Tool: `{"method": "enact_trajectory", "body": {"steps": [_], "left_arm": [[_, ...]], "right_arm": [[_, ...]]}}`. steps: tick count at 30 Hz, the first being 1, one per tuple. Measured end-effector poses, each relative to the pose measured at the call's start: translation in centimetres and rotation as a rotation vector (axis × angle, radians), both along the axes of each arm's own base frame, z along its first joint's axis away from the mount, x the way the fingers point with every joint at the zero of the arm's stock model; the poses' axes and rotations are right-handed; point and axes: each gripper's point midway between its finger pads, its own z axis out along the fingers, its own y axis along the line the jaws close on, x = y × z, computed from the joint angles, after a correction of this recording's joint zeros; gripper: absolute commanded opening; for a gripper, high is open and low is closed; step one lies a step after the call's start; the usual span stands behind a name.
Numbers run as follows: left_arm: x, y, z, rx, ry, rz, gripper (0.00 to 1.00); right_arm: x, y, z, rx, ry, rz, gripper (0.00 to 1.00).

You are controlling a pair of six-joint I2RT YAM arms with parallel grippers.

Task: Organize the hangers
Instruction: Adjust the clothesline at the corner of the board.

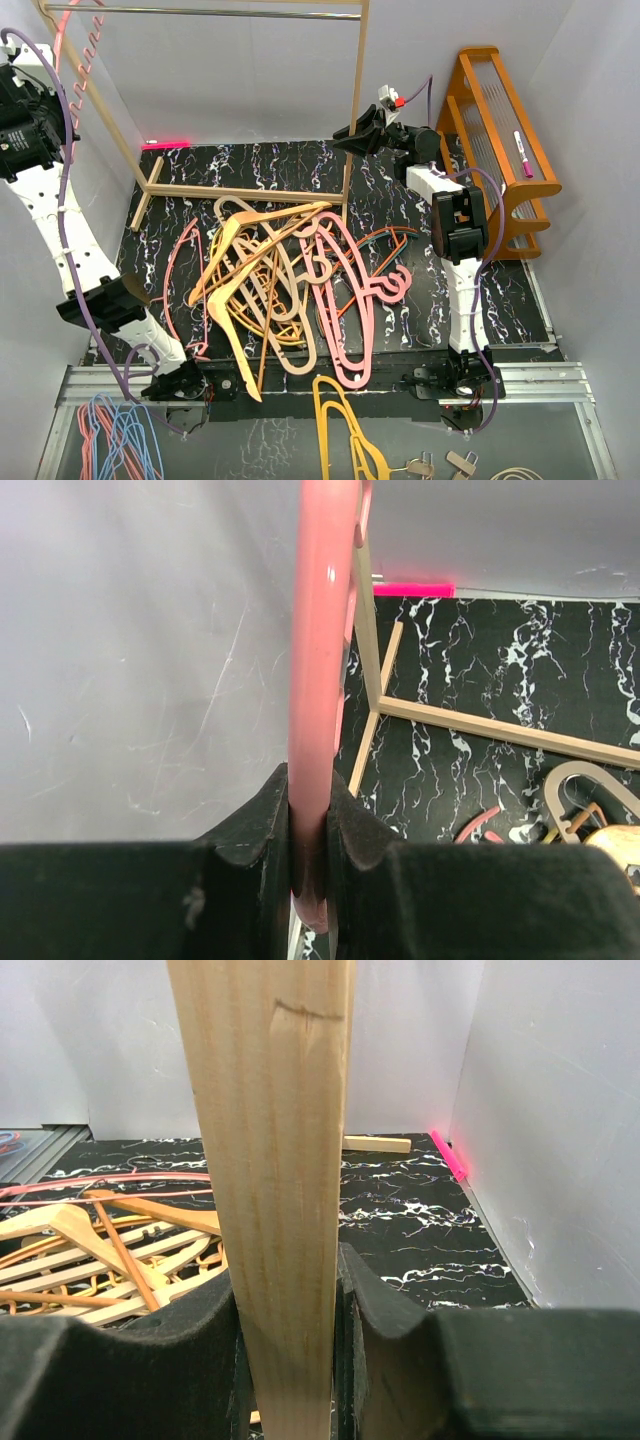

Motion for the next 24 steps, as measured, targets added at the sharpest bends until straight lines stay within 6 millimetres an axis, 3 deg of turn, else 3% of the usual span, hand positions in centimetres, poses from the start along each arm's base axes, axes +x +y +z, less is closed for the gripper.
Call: {"method": "enact_trajectory", "body": {"steps": [14,18,24], "left_arm": [[0.8,-1.1,1.2,0.004,-0.07,-0.076,0.0],[1.3,-0.8,1.7,0.015,-0.073,-0.079,0.0],[2.6,0.3,0.8,0.023,-0.051,-0.067,0.0]], "right_arm": [[-0.3,0.0,-0.1,-0.016,-0.009,0.013,0.08],[-0.4,0.1,-0.1,-0.016,-0.01,0.015,0.08],[-0.4,0.1,-0.1,-0.016,-0.009,0.015,0.08]]}}
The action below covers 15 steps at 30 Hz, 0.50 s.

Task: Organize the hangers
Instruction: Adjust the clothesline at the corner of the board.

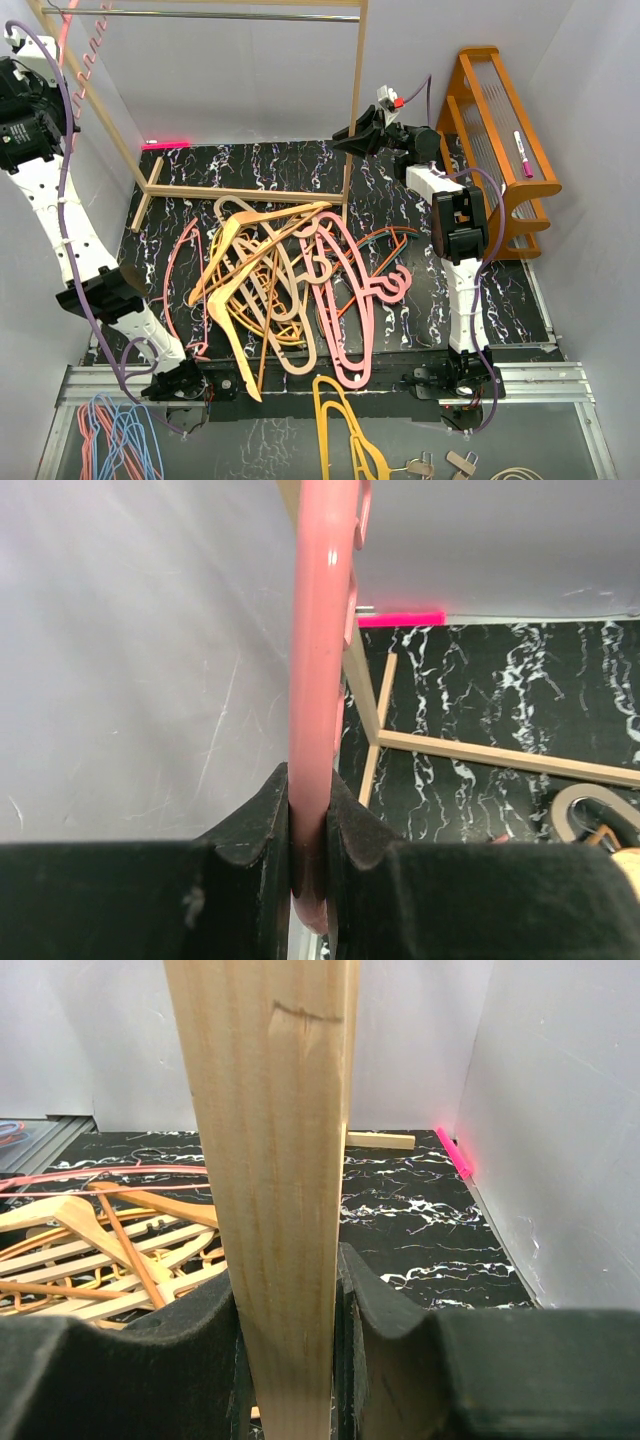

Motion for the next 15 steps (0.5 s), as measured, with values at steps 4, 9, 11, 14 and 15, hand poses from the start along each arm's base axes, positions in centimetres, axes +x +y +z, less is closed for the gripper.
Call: {"method": "enact_trajectory", "body": {"steps": [4,9,11,14,15], "left_arm": [[0.0,1.0,-1.3,0.024,0.048,0.028,0.0],[-0.2,1.8,-1.8,0.055,0.078,0.055,0.0],[-0.3,1.9,-1.8,0.062,0.081,0.058,0.07],[-0.3,1.9,-1.8,0.064,0.081,0.059,0.5],[-0.3,2.0,-1.7,0.062,0.08,0.062,0.65]], "right_arm": [[0.0,0.0,0.0,0.0,0.0,0.0,0.08],[0.0,0.0,0.0,0.0,0.0,0.0,0.08],[0.0,0.0,0.0,0.0,0.0,0.0,0.11],[0.0,0.0,0.0,0.001,0.0,-0.001,0.42],[0.0,0.0,0.0,0.001,0.001,-0.001,0.54]]}}
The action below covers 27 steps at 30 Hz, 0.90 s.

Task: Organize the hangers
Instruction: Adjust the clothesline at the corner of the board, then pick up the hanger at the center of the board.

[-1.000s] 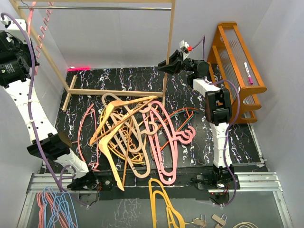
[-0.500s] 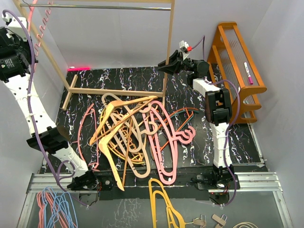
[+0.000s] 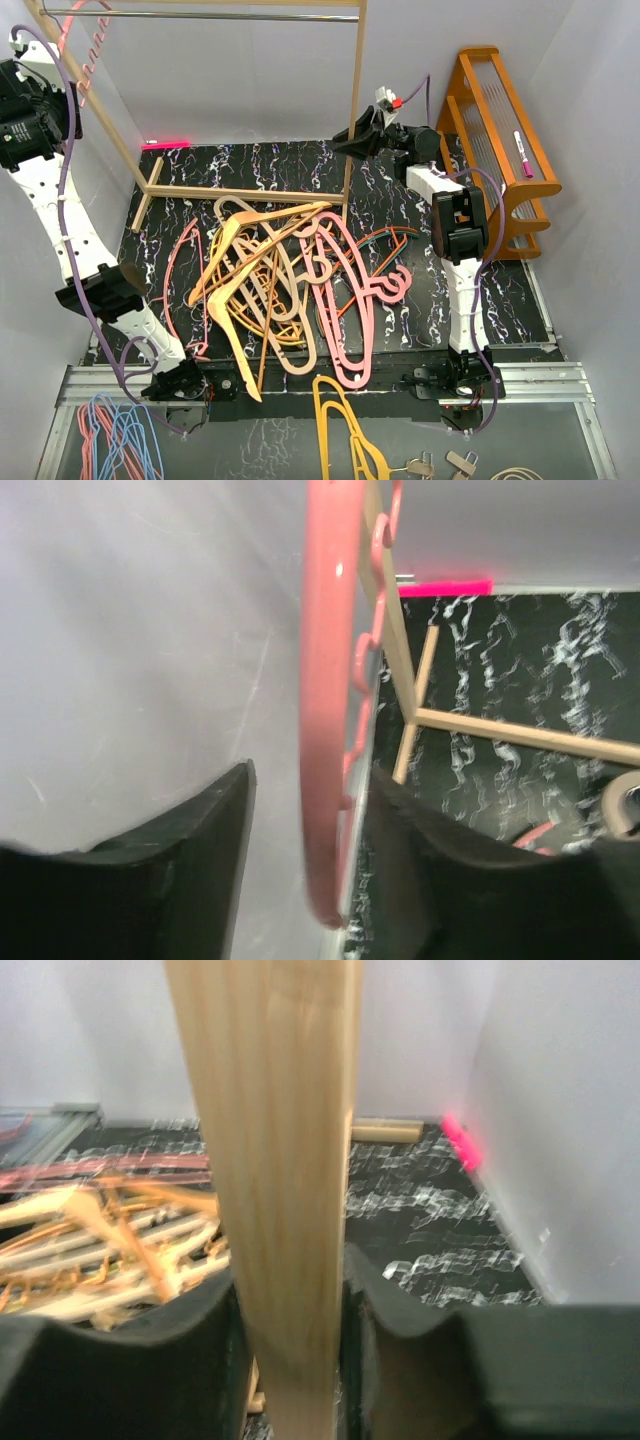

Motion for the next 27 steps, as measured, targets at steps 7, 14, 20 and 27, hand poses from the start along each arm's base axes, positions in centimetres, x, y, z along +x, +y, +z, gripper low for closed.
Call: {"method": "enact_trajectory", "body": {"steps": [7,14,20,27], "left_arm": [[-1.0,-0.2,1.4,0.014,-0.034,0.019,0.97],[-10.3,-2.8,10.2,0.177,-0.271,0.125,0.97],[-19.9,-11.9,16.7,0.297,-0.447,-0.109,0.97],[-17.3,-15.9,0.5,0.003,0.019,-0.46,0.97]], "right_arm": [[-1.0,-0.2,-4.6,-0.101,0.131,0.075,0.99],[0.4,-1.7,-5.6,-0.056,0.192,-0.006,0.99],[2.1,-5.2,-7.6,0.004,0.307,-0.197,0.99],[1.9,-7.9,-4.3,0.015,0.282,-0.509,0.99]]}}
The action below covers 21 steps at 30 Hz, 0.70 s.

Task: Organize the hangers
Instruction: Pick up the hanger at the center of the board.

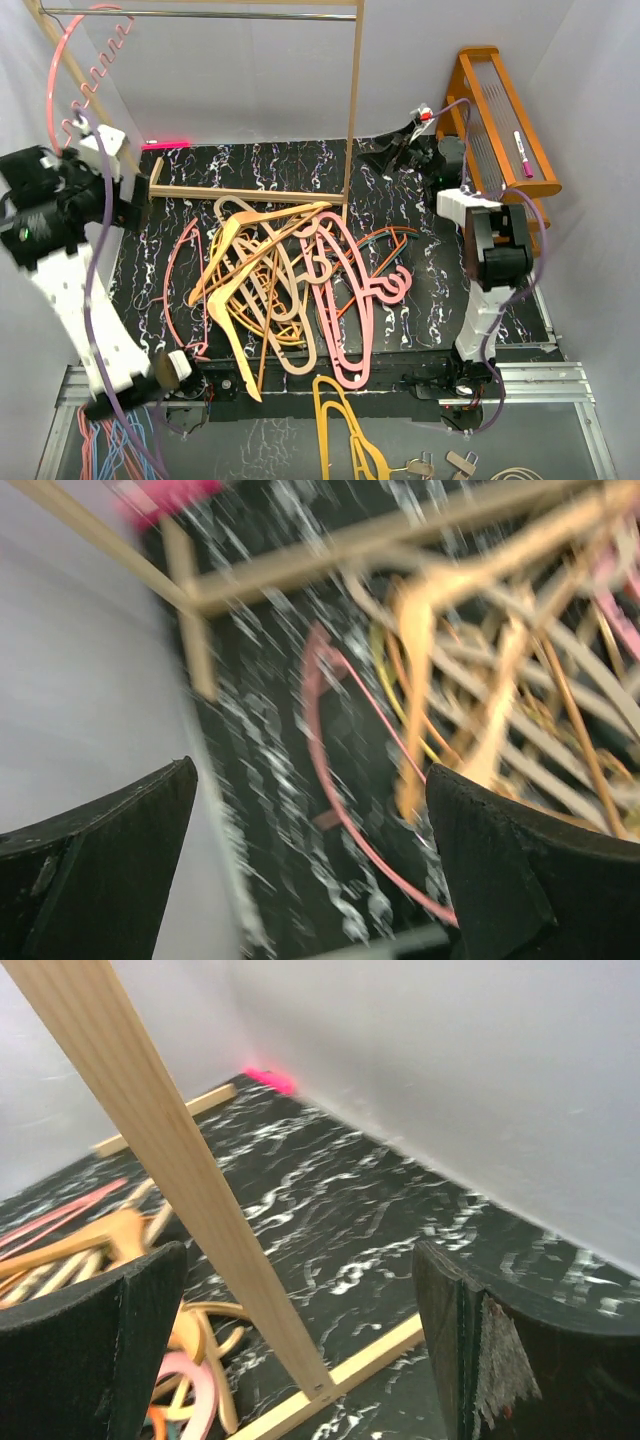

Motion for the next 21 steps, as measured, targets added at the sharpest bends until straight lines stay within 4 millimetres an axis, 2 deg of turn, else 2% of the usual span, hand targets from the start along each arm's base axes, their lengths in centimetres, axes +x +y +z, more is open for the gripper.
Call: {"method": "enact_trajectory", "body": {"steps": [2,5,6,8,11,13,15,18,21], "left_arm": [[1.5,0.5,-8.1,-0.112,0.253,-0.035,0.97],[1.6,0.5,-17.6,-0.239,0.552,-0.073,0.97],[1.1,0.2,-20.2,-0.274,0.633,-0.085,0.97],[-0.4,-0.4,-23.8,-0.319,0.746,-0.091,0.97],[-1.3,-0.5,-25.9,-0.343,0.805,-0.056,0.97],[-0.6,0.3,-26.5,-0.341,0.793,0.002,0.97],[0.6,1.4,-27.0,-0.334,0.758,0.06,0.96],[2.3,2.5,-28.1,-0.324,0.725,0.1,0.9],[4.0,3.9,-30.1,-0.306,0.73,0.12,0.82]], "right_arm": [[-0.5,-0.3,1.4,-0.039,-0.03,-0.107,0.99],[-1.6,0.0,2.5,-0.116,-0.049,-0.255,0.99],[-2.3,-0.1,2.4,-0.158,-0.036,-0.33,0.99],[-3.7,1.0,2.0,-0.203,-0.031,-0.368,0.99],[-8.3,2.0,-0.9,-0.303,0.007,-0.412,0.99],[-11.5,2.1,-2.6,-0.352,0.026,-0.412,0.99],[-13.9,1.8,-3.0,-0.37,0.022,-0.421,0.99],[-16.4,1.1,-1.2,-0.341,-0.028,-0.437,0.99],[-18.6,0.2,2.8,-0.255,-0.119,-0.465,0.99]]}}
